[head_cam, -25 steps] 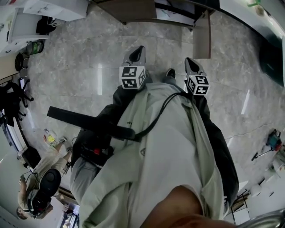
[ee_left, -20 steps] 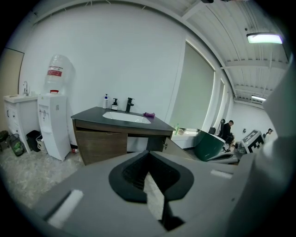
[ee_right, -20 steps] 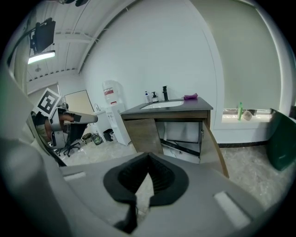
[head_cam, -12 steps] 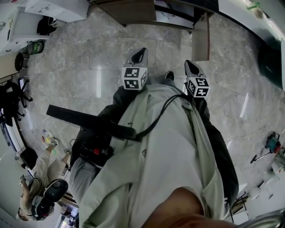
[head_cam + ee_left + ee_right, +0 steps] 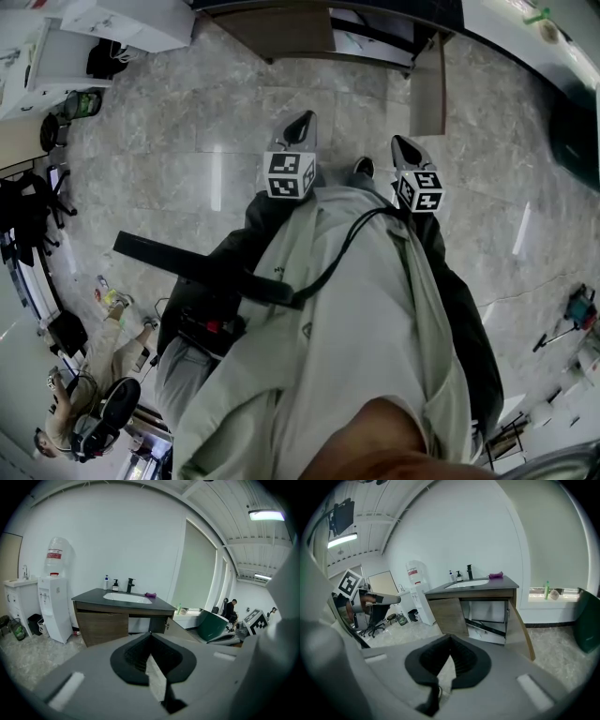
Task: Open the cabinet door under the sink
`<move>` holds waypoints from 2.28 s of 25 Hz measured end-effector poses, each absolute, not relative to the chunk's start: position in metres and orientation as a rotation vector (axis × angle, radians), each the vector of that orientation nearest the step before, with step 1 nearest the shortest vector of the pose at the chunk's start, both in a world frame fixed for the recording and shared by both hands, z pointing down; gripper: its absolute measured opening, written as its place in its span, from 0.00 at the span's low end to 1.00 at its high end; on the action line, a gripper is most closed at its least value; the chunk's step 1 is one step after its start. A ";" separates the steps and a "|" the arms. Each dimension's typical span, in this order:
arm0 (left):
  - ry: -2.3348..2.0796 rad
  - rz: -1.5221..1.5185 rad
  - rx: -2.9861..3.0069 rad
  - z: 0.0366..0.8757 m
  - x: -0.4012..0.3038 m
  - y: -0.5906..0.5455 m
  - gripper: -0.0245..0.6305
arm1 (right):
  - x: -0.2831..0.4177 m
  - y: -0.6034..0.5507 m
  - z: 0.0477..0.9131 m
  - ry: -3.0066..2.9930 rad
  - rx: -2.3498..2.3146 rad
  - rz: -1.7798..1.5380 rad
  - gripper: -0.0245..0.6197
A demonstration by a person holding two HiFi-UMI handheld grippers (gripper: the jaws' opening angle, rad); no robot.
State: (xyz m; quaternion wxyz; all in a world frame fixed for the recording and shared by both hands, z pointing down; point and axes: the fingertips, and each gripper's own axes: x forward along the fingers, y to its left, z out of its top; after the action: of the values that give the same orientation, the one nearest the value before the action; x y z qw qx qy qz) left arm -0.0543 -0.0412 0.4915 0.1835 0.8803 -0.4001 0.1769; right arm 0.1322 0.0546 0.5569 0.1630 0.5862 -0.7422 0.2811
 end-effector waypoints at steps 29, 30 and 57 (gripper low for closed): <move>-1.134 0.516 2.486 0.491 -0.045 -0.039 0.05 | 0.140 0.053 0.555 -2.132 1.646 0.800 0.04; -1.138 0.513 2.484 0.491 -0.044 -0.038 0.05 | 0.139 0.053 0.554 -2.135 1.638 0.796 0.04; -1.260 0.474 2.436 0.486 -0.040 -0.028 0.05 | 0.152 0.046 0.553 -2.198 1.545 0.758 0.04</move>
State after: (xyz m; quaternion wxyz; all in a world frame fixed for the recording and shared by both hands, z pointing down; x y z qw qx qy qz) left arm -0.0396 -0.0284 0.4860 0.1783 0.8612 -0.4455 0.1677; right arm 0.1524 0.0464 0.5528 0.1744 0.5451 -0.7753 0.2673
